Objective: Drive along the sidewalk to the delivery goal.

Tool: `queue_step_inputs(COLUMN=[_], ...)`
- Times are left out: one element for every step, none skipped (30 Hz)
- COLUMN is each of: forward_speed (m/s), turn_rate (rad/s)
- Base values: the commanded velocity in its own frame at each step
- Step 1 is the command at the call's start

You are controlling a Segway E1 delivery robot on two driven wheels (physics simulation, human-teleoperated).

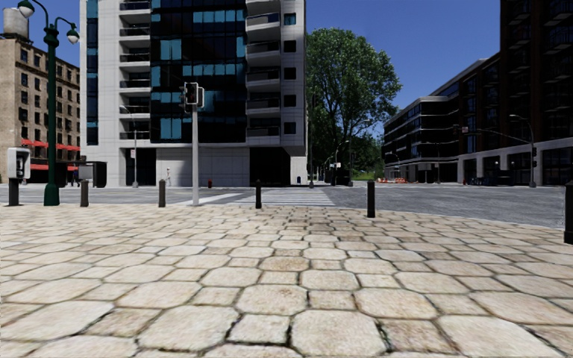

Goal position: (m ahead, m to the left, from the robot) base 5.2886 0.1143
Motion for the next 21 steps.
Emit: queue_step_inputs(forward_speed=[2.00, 2.00, 2.00, 2.00, 2.00, 2.00, 2.00, 2.00, 2.00, 2.00, 2.00, 2.00, 2.00, 2.00, 2.00, 2.00, 2.00, 2.00, 2.00, 2.00, 2.00], turn_rate=[0.00, 0.00, 0.00, 0.00, 0.00, 0.00, 0.00, 0.00, 0.00, 0.00, 0.00, 0.00, 0.00, 0.00, 0.00, 0.00, 0.00, 0.00, 0.00, 0.00, 0.00])
